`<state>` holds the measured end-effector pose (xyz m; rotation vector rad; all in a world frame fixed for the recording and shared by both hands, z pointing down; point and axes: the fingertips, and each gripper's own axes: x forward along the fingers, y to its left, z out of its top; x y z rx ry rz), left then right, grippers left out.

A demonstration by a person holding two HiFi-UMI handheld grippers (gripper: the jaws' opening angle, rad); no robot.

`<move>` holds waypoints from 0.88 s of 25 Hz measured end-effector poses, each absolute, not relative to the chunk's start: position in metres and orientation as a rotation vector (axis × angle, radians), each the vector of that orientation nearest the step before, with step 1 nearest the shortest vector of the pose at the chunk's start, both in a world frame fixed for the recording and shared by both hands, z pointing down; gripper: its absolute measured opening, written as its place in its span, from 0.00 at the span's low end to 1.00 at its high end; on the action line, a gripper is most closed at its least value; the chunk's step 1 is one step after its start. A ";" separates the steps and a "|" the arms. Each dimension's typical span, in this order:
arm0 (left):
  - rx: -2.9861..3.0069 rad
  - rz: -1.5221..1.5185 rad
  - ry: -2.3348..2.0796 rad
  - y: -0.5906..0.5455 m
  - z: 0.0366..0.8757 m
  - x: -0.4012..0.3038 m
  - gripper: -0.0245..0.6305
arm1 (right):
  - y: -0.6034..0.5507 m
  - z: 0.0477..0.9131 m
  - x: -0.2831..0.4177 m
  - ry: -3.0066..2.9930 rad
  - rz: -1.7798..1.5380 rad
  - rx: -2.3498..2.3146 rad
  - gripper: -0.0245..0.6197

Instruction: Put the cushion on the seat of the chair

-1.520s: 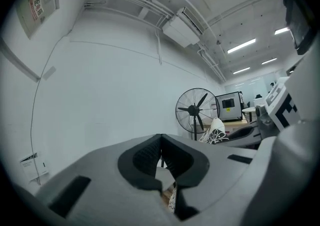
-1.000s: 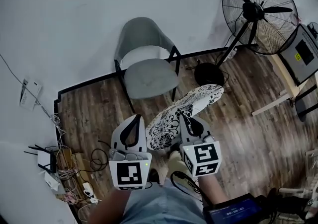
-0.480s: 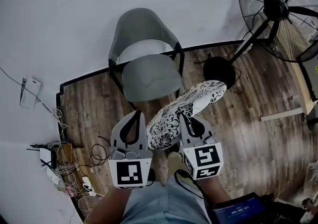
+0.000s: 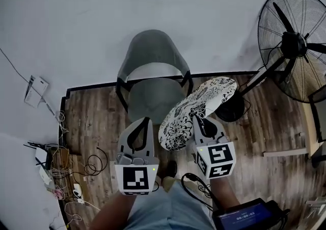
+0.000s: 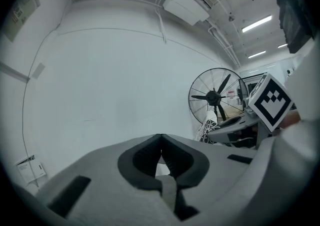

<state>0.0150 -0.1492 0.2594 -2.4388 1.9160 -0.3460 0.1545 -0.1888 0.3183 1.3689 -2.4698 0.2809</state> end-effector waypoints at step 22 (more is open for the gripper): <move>-2.353 -0.322 2.194 -0.229 0.299 -0.099 0.05 | -0.290 0.328 0.042 -2.472 0.144 1.162 0.07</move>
